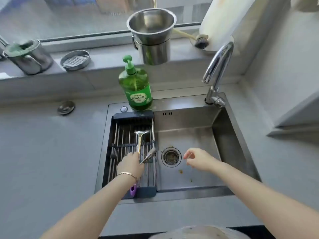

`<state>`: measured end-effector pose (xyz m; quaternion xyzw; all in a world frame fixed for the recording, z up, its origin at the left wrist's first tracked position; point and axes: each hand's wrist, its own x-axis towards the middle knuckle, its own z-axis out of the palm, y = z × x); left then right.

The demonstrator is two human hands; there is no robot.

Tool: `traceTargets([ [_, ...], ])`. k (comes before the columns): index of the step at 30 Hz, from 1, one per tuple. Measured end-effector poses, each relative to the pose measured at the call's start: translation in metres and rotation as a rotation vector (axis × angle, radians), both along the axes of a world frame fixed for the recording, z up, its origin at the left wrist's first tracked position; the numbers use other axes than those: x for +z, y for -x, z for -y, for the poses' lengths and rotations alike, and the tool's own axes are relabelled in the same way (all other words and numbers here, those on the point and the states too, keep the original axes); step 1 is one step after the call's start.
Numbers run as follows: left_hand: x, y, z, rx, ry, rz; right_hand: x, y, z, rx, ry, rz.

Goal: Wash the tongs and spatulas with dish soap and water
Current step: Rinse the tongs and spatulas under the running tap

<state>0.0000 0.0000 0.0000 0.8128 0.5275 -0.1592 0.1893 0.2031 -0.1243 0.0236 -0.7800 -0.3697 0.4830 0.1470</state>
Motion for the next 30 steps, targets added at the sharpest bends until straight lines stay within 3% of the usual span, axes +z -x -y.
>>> traceTargets([
  [9, -0.039, 0.021, -0.005, -0.064, 0.026, -0.057, -0.034, 0.013, 0.006, -0.188, 0.003, -0.008],
  [13, -0.015, 0.023, -0.02, -0.115, -0.107, -0.085, -0.035, 0.013, 0.012, -0.223, 0.006, -0.02],
  [17, 0.028, 0.01, -0.034, -0.076, -0.231, 0.115, -0.026, 0.0, 0.014, -0.168, -0.008, -0.011],
  [22, 0.07, -0.043, -0.023, 0.181, 0.137, 0.532, -0.006, -0.035, 0.011, -0.185, -0.035, -0.069],
  [27, 0.073, -0.097, -0.006, 0.201, 0.185, 0.544, 0.011, -0.095, -0.005, -0.268, -0.07, 0.032],
  [30, 0.065, -0.124, 0.003, 0.205, 0.212, 0.511, 0.012, -0.135, -0.028, -0.463, -0.027, 0.031],
])
